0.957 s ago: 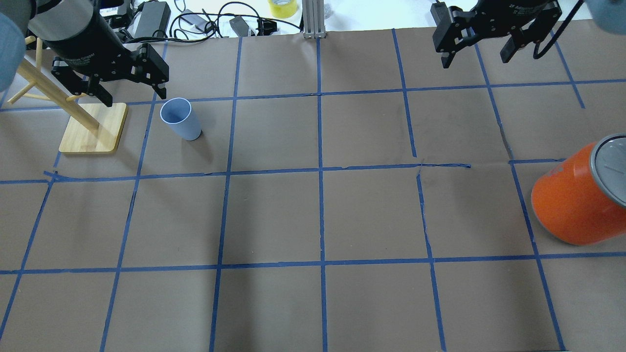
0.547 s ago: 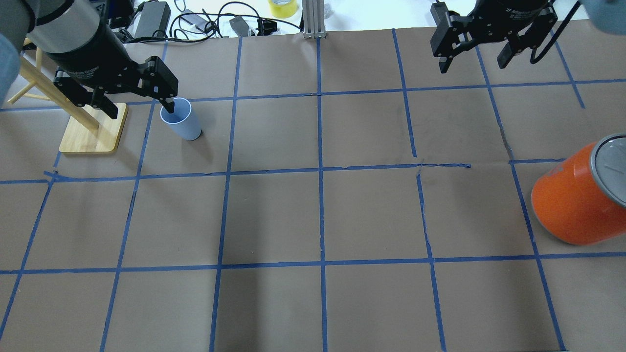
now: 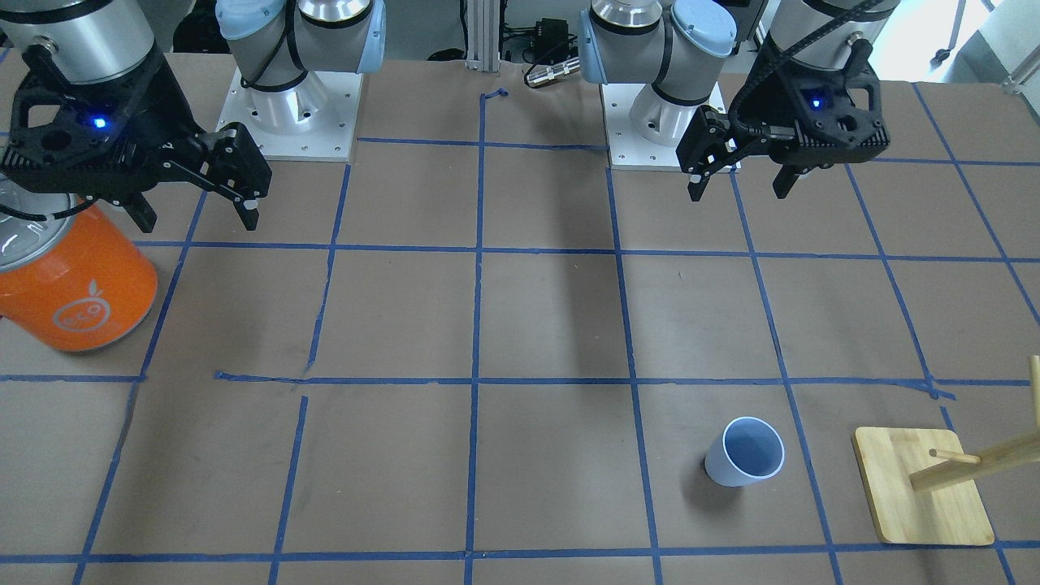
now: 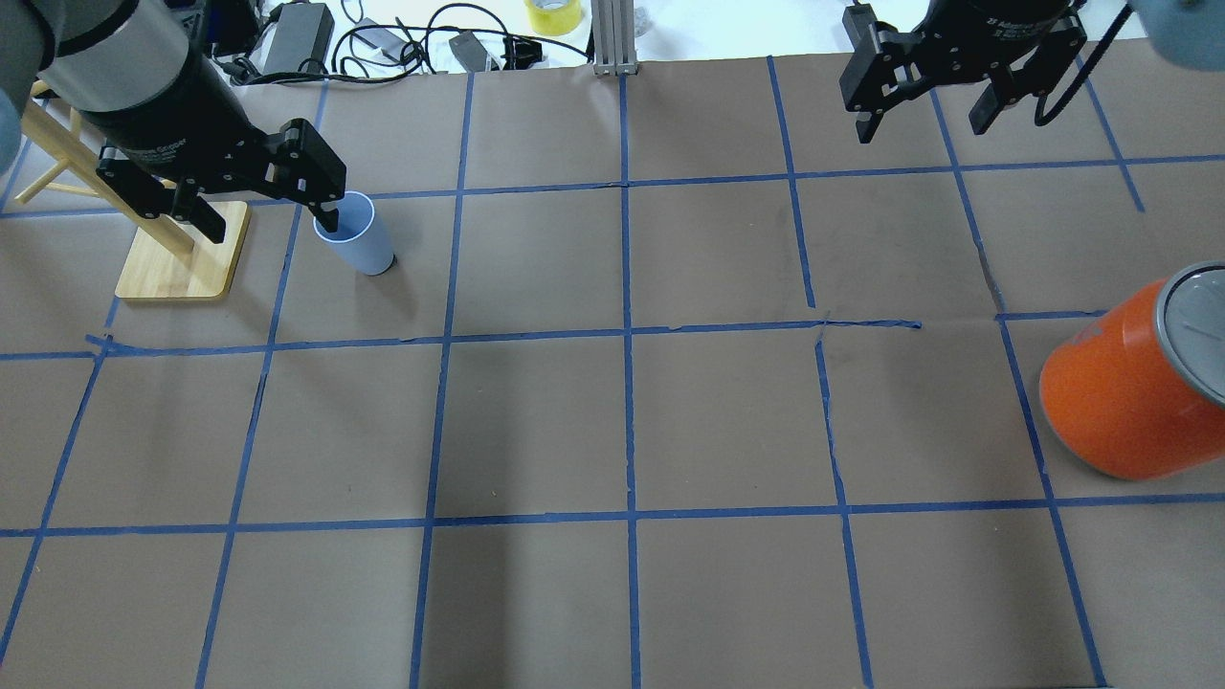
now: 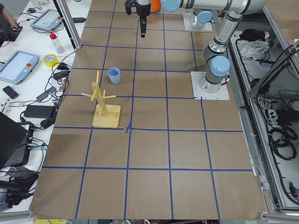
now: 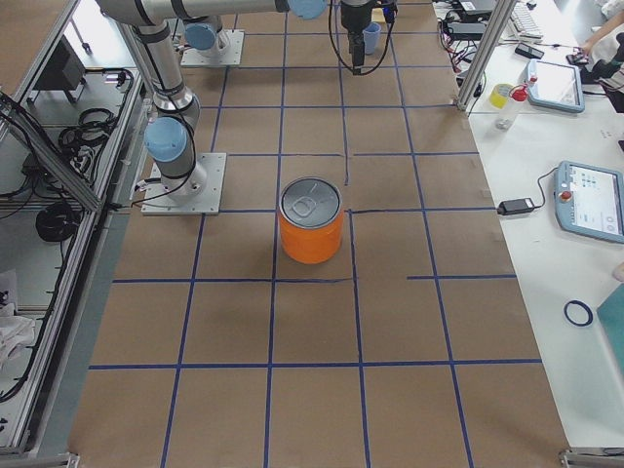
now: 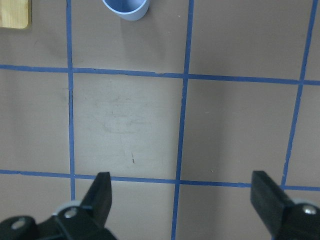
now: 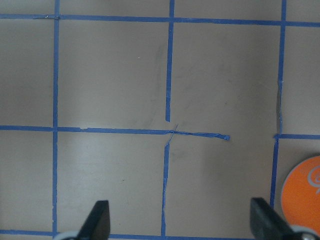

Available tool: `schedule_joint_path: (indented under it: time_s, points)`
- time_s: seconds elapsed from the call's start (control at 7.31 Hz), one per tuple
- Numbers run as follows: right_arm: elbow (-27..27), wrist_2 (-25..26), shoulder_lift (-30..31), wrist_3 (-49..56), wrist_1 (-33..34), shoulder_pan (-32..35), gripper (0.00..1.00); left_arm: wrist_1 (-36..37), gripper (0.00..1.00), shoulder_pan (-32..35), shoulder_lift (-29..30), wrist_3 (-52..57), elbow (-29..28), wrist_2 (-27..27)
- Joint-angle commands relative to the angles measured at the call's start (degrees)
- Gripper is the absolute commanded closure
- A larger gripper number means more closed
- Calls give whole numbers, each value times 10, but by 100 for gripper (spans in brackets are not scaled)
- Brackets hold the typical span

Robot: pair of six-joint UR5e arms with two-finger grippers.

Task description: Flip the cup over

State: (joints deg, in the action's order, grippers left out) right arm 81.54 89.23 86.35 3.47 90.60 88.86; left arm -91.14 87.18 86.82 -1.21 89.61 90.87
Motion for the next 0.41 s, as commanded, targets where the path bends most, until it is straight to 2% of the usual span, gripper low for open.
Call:
schedule_joint_path:
  time_s: [0.0, 0.27]
  points:
    - [2, 2, -1, -3, 22, 0, 0, -3, 0, 0, -2, 2, 1, 1]
    - [13, 2, 1, -22, 23, 1, 0, -2, 0, 0, 0, 1, 1, 0]
